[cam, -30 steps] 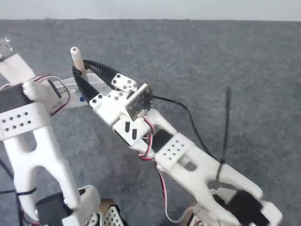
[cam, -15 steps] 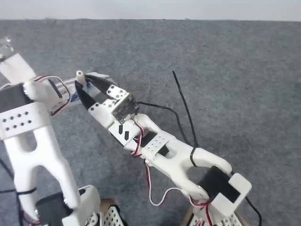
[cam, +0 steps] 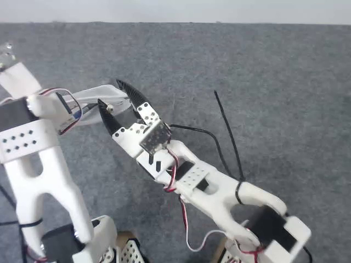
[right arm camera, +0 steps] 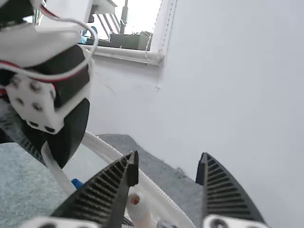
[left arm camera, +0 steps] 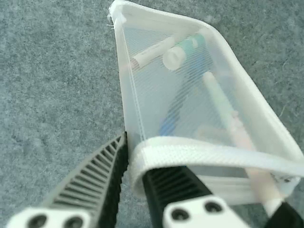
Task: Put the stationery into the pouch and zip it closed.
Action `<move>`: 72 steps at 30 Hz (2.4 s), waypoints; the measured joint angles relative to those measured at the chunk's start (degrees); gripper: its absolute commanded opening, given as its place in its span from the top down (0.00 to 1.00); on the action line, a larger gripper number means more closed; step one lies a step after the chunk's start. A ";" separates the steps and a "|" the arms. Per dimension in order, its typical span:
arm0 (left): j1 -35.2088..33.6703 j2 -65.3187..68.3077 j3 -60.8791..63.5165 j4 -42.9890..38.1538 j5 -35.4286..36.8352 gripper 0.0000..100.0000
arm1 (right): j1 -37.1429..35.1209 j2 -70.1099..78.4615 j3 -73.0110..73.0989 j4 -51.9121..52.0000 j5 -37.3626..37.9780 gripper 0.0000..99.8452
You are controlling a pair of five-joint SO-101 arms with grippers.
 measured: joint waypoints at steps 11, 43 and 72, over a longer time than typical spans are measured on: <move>0.00 0.00 0.00 0.00 0.00 0.99 | -2.11 -12.92 4.04 7.82 0.18 0.99; -0.26 0.62 0.00 0.00 0.00 0.99 | -2.99 -2.81 -5.89 29.80 0.18 0.99; -0.35 0.70 0.00 -0.09 0.00 0.99 | -0.18 1.14 -12.75 37.54 -6.68 0.99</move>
